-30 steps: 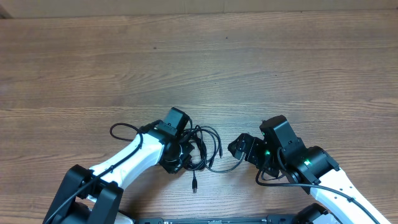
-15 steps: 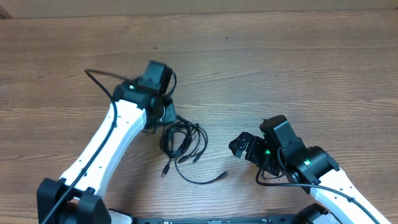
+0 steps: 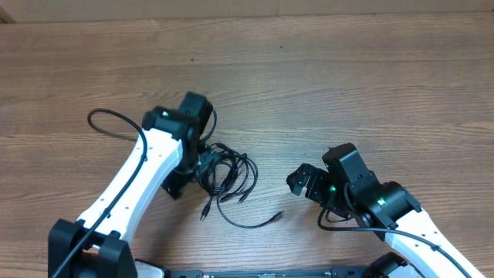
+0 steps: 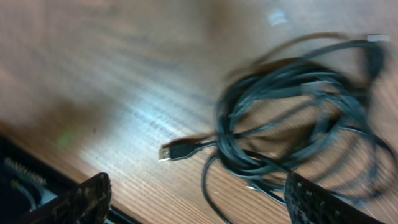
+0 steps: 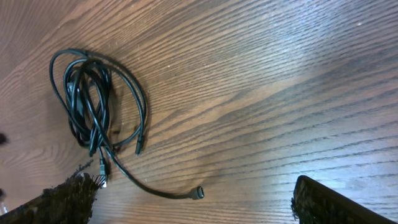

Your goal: Untangle cables

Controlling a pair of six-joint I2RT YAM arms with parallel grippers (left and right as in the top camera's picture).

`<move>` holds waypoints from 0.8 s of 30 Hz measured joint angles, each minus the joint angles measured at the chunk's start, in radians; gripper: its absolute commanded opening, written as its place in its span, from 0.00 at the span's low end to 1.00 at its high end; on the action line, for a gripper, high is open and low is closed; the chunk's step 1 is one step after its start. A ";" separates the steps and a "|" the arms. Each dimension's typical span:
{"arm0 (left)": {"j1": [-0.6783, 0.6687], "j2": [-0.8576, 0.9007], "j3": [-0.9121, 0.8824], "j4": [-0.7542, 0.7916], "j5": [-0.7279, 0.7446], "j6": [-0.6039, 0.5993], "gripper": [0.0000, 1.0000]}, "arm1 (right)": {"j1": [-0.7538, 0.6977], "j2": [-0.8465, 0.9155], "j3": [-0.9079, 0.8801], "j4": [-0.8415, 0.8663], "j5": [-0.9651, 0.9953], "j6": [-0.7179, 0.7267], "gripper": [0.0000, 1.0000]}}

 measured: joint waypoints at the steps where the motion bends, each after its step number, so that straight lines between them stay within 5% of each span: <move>1: 0.000 0.000 -0.026 0.016 0.003 -0.029 0.89 | 0.000 0.000 0.000 0.000 0.005 0.000 1.00; 7: 0.000 0.000 -0.229 0.264 0.016 -0.153 0.84 | 0.000 0.000 0.000 -0.002 0.014 0.000 1.00; 12: 0.000 0.000 -0.328 0.429 0.029 -0.183 0.70 | 0.000 0.000 0.000 -0.002 0.025 0.000 1.00; 13: 0.000 0.000 -0.344 0.455 0.031 -0.189 0.60 | 0.000 0.000 0.000 -0.003 0.030 0.000 1.00; 16: 0.000 0.000 -0.386 0.519 0.045 -0.197 0.04 | 0.000 0.000 0.000 -0.002 0.035 0.000 1.00; 24: -0.006 -0.002 -0.391 0.526 0.058 -0.113 0.04 | 0.000 0.000 0.000 -0.019 0.021 0.000 0.98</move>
